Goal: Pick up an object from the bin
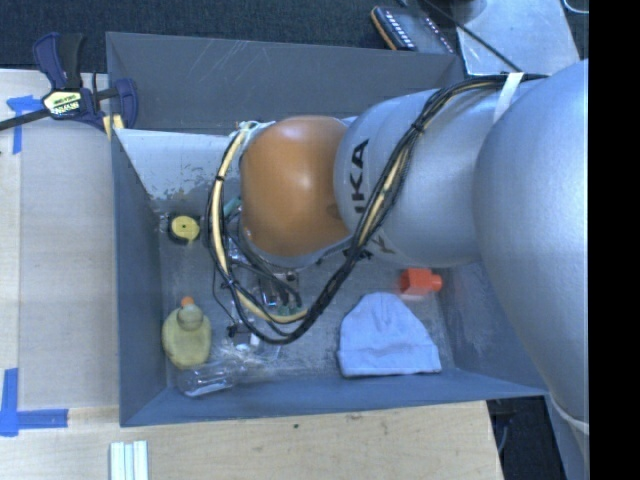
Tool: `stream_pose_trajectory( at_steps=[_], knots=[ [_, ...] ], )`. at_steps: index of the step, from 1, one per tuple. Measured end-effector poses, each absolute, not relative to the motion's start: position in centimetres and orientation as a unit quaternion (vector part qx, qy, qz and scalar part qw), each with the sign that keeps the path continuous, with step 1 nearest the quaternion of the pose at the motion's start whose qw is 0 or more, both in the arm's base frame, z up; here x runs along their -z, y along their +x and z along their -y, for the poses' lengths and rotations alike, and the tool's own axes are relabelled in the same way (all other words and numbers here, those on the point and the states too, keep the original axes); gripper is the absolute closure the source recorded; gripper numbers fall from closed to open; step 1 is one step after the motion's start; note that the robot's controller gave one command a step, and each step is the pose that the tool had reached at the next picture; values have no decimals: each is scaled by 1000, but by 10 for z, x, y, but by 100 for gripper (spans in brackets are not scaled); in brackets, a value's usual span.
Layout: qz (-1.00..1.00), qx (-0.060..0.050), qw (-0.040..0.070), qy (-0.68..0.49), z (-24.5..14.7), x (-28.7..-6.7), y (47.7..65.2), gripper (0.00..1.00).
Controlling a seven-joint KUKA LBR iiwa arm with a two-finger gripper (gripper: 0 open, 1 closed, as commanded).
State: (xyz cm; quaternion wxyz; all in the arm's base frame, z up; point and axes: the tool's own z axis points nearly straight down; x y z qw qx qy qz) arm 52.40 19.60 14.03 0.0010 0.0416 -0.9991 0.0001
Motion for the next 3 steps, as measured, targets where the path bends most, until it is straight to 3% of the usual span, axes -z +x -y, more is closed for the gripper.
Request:
stream_pose_trajectory(
  at_steps=[1, 2, 3],
  knots=[
    [994, 1, -3, 110, -162, -185, 527, 0],
    [999, 2, -4, 52, -152, -169, 524, 0],
    [998, 1, -3, 63, -118, -136, 522, 0]
  ],
)
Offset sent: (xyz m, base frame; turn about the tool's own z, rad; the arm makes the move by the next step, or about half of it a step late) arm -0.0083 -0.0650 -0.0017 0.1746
